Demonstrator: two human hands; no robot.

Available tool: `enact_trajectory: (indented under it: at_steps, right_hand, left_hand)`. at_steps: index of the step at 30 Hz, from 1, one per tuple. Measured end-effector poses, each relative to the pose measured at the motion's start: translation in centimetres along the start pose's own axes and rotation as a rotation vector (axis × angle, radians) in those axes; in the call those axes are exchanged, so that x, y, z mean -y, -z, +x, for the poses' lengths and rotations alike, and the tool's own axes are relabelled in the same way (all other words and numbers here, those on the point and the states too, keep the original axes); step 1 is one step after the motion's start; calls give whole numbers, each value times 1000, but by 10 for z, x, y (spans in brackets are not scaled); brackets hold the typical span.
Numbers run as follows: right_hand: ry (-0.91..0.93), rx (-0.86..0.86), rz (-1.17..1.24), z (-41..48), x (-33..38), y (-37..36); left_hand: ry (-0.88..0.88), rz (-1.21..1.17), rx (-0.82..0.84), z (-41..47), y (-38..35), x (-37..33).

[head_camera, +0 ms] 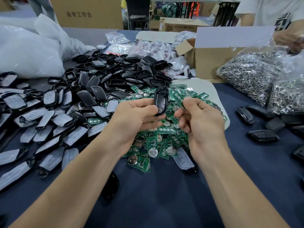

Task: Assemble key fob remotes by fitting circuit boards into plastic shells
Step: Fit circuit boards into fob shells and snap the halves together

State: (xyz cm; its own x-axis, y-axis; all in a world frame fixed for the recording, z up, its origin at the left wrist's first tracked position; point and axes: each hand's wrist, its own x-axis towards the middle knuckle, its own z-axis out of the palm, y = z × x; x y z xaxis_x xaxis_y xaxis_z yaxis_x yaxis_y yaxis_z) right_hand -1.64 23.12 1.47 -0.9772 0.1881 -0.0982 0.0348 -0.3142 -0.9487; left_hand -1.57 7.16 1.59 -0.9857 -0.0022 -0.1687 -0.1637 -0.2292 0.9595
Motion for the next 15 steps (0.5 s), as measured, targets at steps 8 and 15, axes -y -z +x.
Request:
enact_trajectory:
  at_steps: [8, 15]
  right_hand:
    - [50, 109, -64, -8, -9, -11]
    - [152, 72, -217, -10, -12, -10]
  left_hand:
    - [-240, 261, -22, -10, -11, 5]
    - [-241, 179, 19, -11, -10, 4]
